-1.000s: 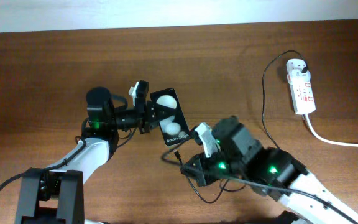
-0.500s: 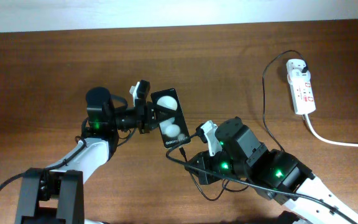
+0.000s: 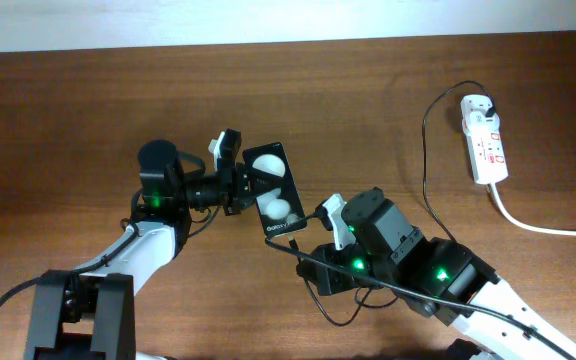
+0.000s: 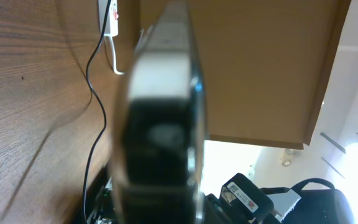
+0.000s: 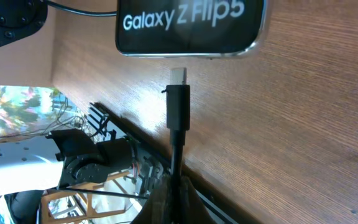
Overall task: Plug charger to phone and switch on socket
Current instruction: 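Push the USB-C plug into the phone port with the right gripper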
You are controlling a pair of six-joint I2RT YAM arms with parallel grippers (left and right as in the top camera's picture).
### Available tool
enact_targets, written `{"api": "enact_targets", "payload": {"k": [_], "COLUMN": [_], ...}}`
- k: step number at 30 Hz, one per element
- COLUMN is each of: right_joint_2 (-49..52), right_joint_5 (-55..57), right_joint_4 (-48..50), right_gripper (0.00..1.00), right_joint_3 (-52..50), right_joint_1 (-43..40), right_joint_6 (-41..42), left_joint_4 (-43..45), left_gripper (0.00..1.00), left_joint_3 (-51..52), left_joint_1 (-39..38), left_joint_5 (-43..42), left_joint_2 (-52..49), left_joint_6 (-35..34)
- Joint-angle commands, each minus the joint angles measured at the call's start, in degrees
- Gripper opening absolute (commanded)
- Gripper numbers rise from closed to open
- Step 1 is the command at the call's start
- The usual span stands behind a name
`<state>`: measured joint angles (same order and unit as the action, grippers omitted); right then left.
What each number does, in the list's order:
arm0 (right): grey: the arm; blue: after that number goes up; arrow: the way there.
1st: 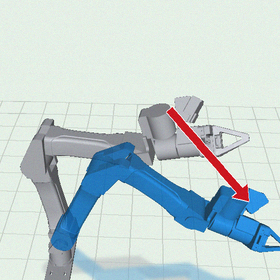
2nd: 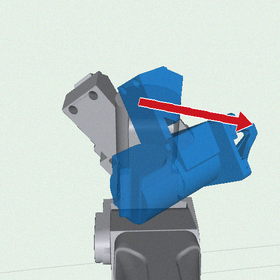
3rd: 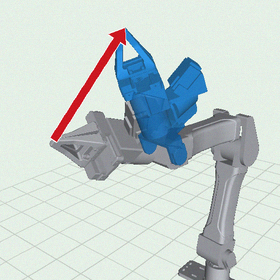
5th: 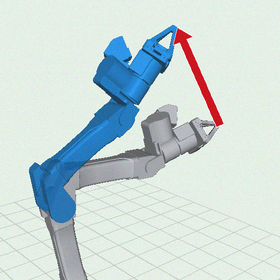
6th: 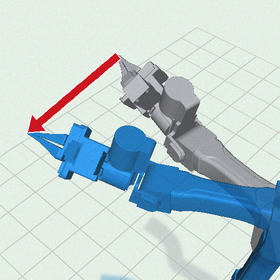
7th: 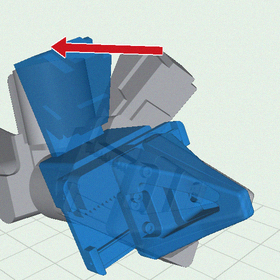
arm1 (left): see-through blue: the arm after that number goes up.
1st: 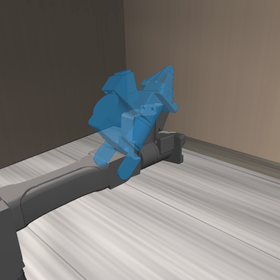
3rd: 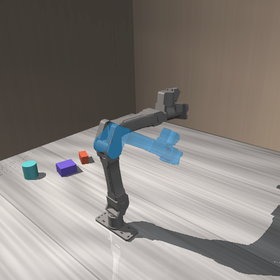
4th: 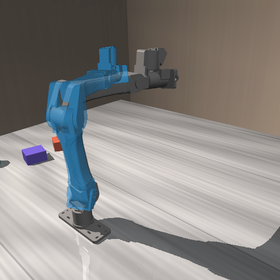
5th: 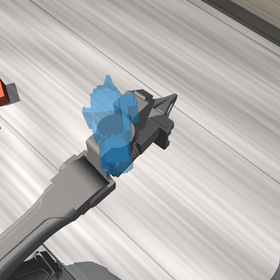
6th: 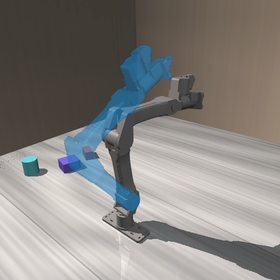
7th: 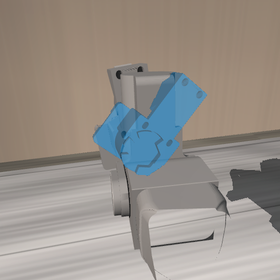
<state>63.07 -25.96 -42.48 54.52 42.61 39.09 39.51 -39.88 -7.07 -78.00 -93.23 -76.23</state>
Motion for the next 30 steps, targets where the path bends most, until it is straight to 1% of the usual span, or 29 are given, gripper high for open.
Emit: {"api": "enact_targets", "payload": {"k": [1, 6, 10, 12, 23, 30], "right_joint_2": [0.04, 0.04, 0.04, 0.04, 0.04, 0.11], "right_joint_5": [-0.35, -0.33, 0.04, 0.13, 0.2, 2.71], "right_joint_4": [0.98, 1.46, 2.91, 2.86, 1.6, 2.58], "right_gripper": [0.04, 0.04, 0.04, 0.04, 0.04, 0.04], "right_joint_3": [0.02, 0.02, 0.02, 0.02, 0.0, 0.02], "right_joint_1": [0.5, 0.5, 0.5, 0.5, 0.5, 0.5], "right_joint_6": [0.39, 0.39, 0.39, 0.39, 0.39, 0.42], "left_joint_4": [0.52, 0.52, 0.52, 0.52, 0.52, 0.57], "left_gripper": [0.0, 0.0, 0.0, 0.0, 0.0, 0.0], "left_joint_3": [-0.79, -0.79, -0.79, -0.79, -0.79, -0.79], "left_joint_1": [-0.02, -0.04, -0.04, -0.02, -0.02, -0.02], "left_joint_5": [-0.2, -0.22, -0.26, -0.24, -0.42, -1.33], "left_joint_2": [0.28, 0.28, 0.28, 0.28, 0.28, 0.28], "left_joint_6": [-0.48, -0.11, -1.18, -3.45, -3.48, -3.45]}}
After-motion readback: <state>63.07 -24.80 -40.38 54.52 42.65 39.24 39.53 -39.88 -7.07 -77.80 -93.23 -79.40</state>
